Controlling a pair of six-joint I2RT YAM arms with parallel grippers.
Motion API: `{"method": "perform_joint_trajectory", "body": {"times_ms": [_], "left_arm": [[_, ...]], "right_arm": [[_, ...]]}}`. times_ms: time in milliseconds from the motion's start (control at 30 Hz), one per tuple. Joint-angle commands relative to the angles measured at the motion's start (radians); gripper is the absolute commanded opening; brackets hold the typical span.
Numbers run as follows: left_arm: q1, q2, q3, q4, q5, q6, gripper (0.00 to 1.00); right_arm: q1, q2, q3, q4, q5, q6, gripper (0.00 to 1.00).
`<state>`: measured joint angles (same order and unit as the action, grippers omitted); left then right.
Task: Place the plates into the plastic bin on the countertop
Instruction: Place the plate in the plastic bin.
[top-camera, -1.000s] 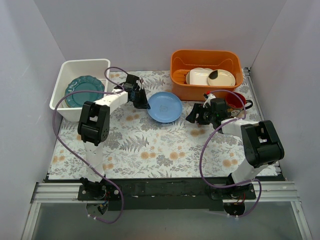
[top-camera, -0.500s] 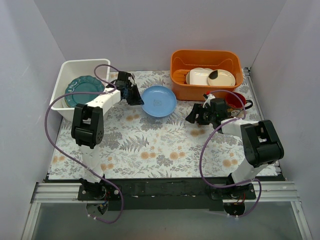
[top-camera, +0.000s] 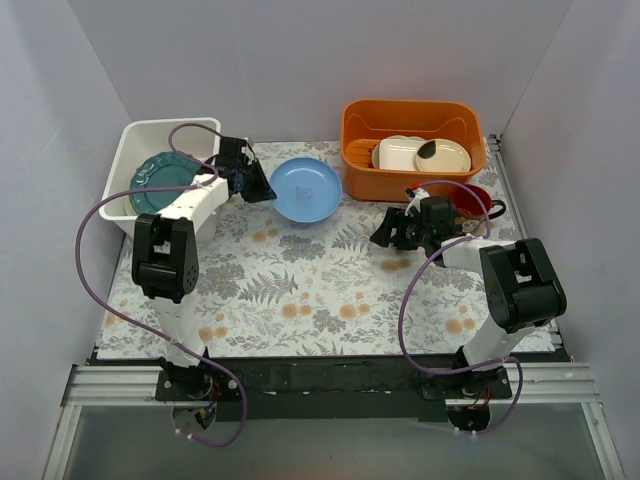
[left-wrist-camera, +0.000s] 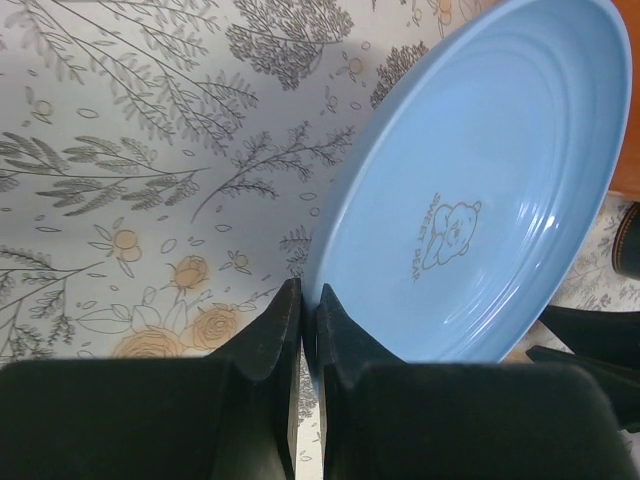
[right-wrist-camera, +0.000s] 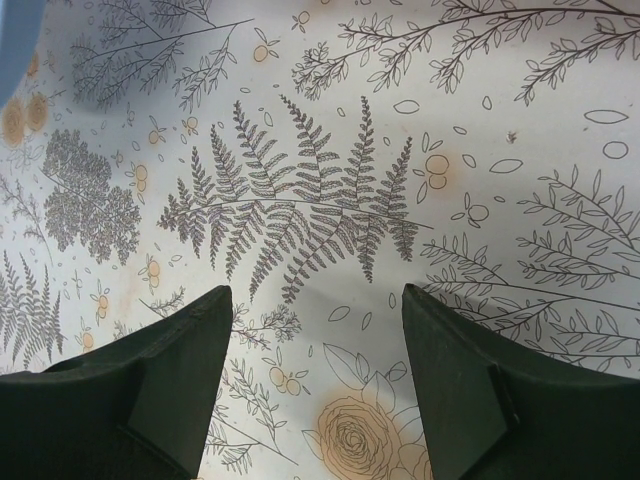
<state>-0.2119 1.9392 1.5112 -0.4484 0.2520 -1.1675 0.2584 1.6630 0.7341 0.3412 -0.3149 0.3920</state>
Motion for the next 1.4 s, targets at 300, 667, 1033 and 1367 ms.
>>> {"method": "perform_joint_trajectory", "body": {"times_ms": [300, 667, 1033, 1367], "left_arm": [[0.086, -0.181, -0.055, 0.059, 0.007, -0.020, 0.00], [0.127, -0.266, -0.094, 0.092, -0.028, -0.023, 0.00], [0.204, -0.322, -0.124, 0.122, -0.023, -0.041, 0.00], [0.319, -0.353, -0.147, 0.145, -0.002, -0.072, 0.00]], "right_arm": [[0.004, 0.015, 0.016, 0.042, -0.019, 0.008, 0.76], [0.005, 0.018, 0.018, 0.042, -0.018, 0.010, 0.76], [0.005, 0.018, 0.019, 0.044, -0.023, 0.010, 0.78], [0.005, 0.020, 0.019, 0.041, -0.023, 0.007, 0.78]]}}
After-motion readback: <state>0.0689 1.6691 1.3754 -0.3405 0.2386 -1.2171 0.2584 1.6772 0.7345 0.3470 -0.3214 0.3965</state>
